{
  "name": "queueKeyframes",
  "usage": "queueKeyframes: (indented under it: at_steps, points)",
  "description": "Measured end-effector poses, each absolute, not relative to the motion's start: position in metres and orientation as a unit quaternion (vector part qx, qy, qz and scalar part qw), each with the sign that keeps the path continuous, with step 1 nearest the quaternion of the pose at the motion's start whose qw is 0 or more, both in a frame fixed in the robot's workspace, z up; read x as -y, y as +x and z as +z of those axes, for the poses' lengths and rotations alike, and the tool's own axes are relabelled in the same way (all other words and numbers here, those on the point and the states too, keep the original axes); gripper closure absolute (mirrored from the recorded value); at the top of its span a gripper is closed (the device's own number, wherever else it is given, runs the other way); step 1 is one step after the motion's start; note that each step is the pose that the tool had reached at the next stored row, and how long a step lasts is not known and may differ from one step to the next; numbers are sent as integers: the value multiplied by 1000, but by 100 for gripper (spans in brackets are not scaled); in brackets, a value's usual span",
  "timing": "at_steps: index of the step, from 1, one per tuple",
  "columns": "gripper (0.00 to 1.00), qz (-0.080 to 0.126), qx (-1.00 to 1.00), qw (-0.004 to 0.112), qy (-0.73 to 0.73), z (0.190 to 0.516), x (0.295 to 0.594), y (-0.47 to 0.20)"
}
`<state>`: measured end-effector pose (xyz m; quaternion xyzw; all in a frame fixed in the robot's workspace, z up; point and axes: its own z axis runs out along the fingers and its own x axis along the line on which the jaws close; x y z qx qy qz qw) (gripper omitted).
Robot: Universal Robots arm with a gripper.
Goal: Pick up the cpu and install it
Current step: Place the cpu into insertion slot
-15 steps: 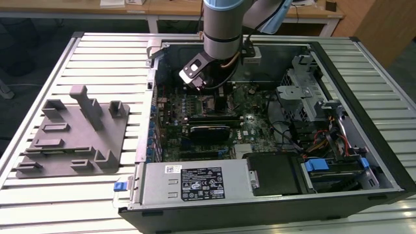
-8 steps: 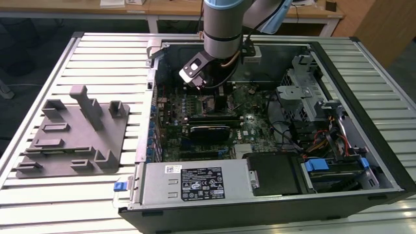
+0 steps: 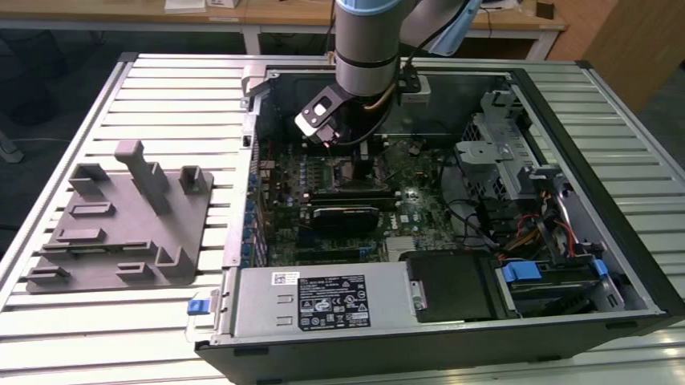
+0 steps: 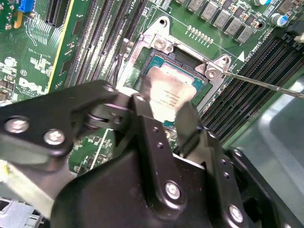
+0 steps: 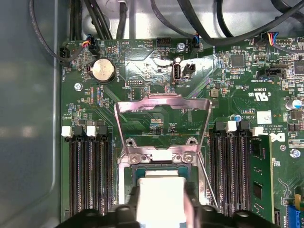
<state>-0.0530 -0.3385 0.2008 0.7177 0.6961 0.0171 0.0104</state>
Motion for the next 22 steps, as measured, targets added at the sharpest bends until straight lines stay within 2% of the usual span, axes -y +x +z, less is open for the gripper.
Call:
queueKeyframes:
  at_steps: [1, 3, 4, 7, 8, 9, 22]
  points:
    - [52, 17, -696, 10, 718, 201, 339, -53]
    - [64, 17, -696, 10, 718, 201, 339, -53]
    - [64, 17, -696, 10, 718, 201, 339, -53]
    - [82, 17, -696, 10, 718, 201, 339, -53]
    - [82, 17, -696, 10, 718, 201, 339, -53]
    - [87, 17, -696, 10, 718, 201, 339, -53]
    - [89, 17, -696, 10, 718, 202, 339, -53]
